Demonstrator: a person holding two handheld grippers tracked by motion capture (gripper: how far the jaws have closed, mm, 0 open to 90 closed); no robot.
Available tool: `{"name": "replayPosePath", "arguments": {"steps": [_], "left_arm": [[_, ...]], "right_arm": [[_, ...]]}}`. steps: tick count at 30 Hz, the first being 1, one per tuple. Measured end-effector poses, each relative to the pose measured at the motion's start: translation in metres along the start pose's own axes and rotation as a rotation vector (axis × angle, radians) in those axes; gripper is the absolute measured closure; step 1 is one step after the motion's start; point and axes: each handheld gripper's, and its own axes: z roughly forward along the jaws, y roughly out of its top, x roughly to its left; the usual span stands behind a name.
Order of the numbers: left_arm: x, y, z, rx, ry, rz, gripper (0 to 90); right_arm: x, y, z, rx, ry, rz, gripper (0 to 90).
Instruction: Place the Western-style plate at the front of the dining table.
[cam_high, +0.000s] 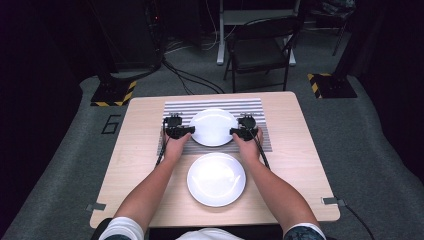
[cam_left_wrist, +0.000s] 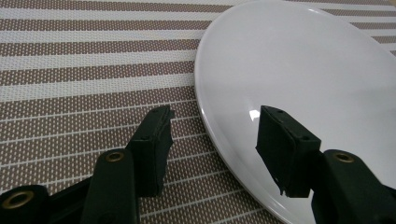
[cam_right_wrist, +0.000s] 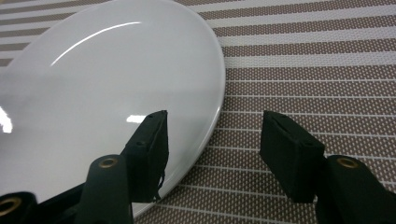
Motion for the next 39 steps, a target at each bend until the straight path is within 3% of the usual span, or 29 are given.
{"name": "replayPosePath", "arguments": {"steps": [4, 9, 12, 23, 30, 39], "left_arm": [[-0.001, -0.002, -0.005, -0.002, -0.015, 0.007, 44.9], [-0.002, -0.001, -0.011, -0.009, -0.031, 0.021, 45.8], [-0.003, -0.001, -0.016, -0.016, -0.045, 0.029, 45.8], [-0.003, -0.007, -0.038, -0.032, -0.063, 0.071, 45.7], [-0.003, -0.013, -0.052, -0.039, -0.075, 0.100, 45.4], [-0.001, -0.025, -0.068, -0.044, -0.096, 0.130, 45.7]], "right_arm": [[0.000, 0.000, -0.008, -0.020, 0.021, -0.015, 41.4], [-0.004, 0.001, -0.018, -0.036, 0.045, 0.010, 41.4], [-0.007, 0.001, -0.022, -0.025, 0.034, 0.008, 41.4], [-0.010, -0.011, -0.047, -0.039, 0.057, -0.030, 40.5], [-0.008, -0.023, -0.061, -0.030, 0.083, -0.081, 39.8], [-0.013, -0.036, -0.075, -0.036, 0.100, -0.095, 39.6]]}}
